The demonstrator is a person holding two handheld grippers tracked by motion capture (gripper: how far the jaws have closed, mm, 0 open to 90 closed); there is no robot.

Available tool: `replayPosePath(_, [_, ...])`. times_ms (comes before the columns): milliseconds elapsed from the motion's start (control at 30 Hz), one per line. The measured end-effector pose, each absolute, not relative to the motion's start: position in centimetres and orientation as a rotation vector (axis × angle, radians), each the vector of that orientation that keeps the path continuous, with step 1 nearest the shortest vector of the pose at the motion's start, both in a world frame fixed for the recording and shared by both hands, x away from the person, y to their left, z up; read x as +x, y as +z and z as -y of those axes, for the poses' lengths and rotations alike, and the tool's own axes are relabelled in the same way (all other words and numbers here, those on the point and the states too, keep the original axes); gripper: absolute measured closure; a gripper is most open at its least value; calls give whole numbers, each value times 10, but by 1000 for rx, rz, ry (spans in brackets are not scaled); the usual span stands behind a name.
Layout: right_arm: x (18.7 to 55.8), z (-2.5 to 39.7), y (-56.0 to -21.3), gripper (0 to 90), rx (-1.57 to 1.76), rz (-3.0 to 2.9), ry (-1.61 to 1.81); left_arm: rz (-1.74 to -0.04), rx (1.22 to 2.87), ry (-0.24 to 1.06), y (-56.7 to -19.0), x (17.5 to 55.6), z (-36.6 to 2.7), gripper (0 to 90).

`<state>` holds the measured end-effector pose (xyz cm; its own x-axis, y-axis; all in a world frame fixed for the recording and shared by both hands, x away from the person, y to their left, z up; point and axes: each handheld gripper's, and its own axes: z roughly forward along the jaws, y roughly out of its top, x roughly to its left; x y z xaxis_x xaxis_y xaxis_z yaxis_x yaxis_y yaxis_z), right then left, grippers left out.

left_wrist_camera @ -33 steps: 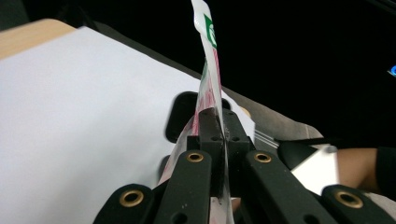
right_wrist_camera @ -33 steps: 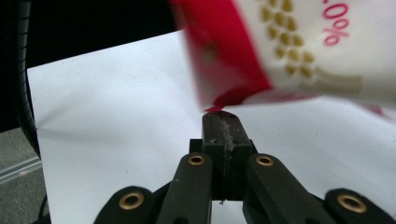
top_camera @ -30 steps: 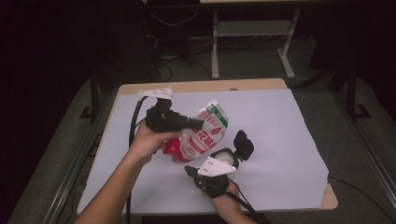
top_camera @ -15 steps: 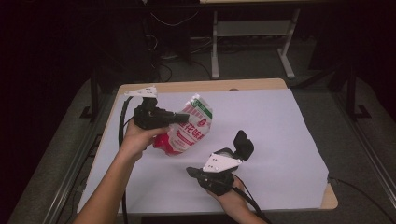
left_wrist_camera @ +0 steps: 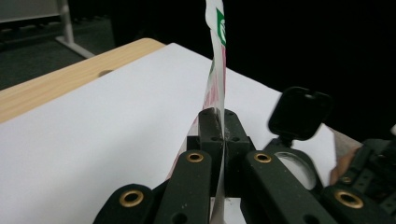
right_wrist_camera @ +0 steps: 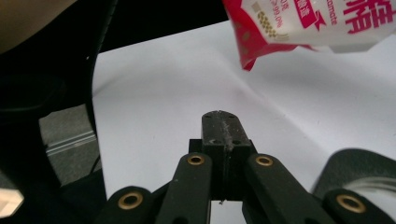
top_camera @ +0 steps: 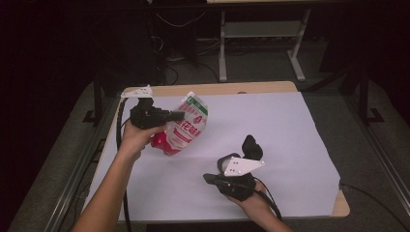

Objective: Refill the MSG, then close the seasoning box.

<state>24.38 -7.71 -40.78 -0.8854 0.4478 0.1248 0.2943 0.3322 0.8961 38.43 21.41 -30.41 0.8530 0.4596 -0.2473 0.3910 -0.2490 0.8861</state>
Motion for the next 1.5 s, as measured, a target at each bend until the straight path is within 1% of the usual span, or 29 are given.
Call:
replayPosePath(167, [243, 86, -409, 899, 660, -2477, 1600, -662, 1866, 115, -311, 390, -220, 899])
replayPosePath(433, [244, 93, -402, 899, 634, -2505, 1627, -697, 1846, 74, -333, 387, -226, 898])
replayPosePath(500, [245, 95, -402, 899, 634, -2507, 1628, -693, 1811, 52, -336, 384, -230, 898])
replayPosePath(667, [245, 100, -400, 899, 632, -2520, 1634, -687, 1787, 35, -340, 374, -236, 897])
replayPosePath(933, [242, 108, -397, 899, 628, -2542, 1636, -677, 1789, 5, -352, 355, -242, 896])
replayPosePath(1033, [241, 112, -395, 899, 618, -2548, 1630, -674, 1813, 4, -356, 349, -245, 896])
replayPosePath(1200, [241, 118, -392, 899, 631, -2540, 1631, -683, 1902, 30, -367, 336, -247, 895])
replayPosePath(1367, [243, 125, -391, 899, 652, -2522, 1627, -677, 1933, 21, -380, 322, -250, 894])
replayPosePath(1500, [243, 133, -392, 899, 672, -2507, 1626, -658, 1987, 40, -386, 310, -246, 893])
